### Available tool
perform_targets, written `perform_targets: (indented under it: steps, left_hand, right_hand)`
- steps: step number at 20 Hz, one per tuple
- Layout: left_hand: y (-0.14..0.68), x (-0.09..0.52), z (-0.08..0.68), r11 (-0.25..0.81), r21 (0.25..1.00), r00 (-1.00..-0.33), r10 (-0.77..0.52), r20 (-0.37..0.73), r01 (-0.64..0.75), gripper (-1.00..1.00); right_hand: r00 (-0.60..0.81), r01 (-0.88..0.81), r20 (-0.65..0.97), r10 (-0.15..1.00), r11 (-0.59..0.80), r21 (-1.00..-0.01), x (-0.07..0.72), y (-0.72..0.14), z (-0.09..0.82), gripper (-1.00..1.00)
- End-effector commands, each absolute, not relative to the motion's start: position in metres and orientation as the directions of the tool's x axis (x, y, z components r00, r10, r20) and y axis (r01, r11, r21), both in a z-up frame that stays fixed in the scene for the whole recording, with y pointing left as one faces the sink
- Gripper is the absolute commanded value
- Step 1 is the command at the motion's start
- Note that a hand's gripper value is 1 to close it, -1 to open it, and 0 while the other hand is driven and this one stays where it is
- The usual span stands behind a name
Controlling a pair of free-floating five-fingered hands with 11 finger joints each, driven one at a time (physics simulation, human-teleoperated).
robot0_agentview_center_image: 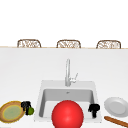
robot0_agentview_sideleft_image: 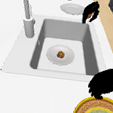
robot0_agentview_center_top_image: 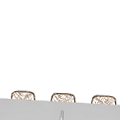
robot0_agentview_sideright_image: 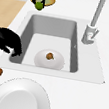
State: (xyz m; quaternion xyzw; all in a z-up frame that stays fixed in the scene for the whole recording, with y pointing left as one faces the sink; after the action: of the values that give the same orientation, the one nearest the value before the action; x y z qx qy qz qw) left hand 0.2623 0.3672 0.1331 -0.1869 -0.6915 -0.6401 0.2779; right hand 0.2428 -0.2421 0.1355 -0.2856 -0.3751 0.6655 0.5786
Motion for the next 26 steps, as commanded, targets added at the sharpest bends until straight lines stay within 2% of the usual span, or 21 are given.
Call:
perform_targets:
  steps: [1,10,23,26]
  left_hand:
    - [0.367,0.262,0.126,0.118,0.77,-0.766,-0.091,0.637,0.627,1.0]
    - [0.369,0.277,0.162,0.129,0.796,-0.789,-0.11,0.604,0.591,1.0]
    - [0.327,0.276,0.24,0.123,0.821,-0.814,-0.117,0.57,0.557,1.0]
    - [0.314,0.285,0.249,0.115,0.807,-0.795,-0.139,0.591,0.579,1.0]
  right_hand:
    - [-0.167,-0.556,0.054,0.984,-0.049,-0.83,0.243,-0.242,0.135,0.0]
    - [-0.167,-0.556,0.054,0.984,-0.049,-0.83,0.243,-0.242,0.135,0.0]
    - [-0.167,-0.556,0.054,0.984,-0.049,-0.83,0.243,-0.242,0.135,0.0]
    - [-0.167,-0.556,0.054,0.984,-0.049,-0.83,0.243,-0.242,0.135,0.0]
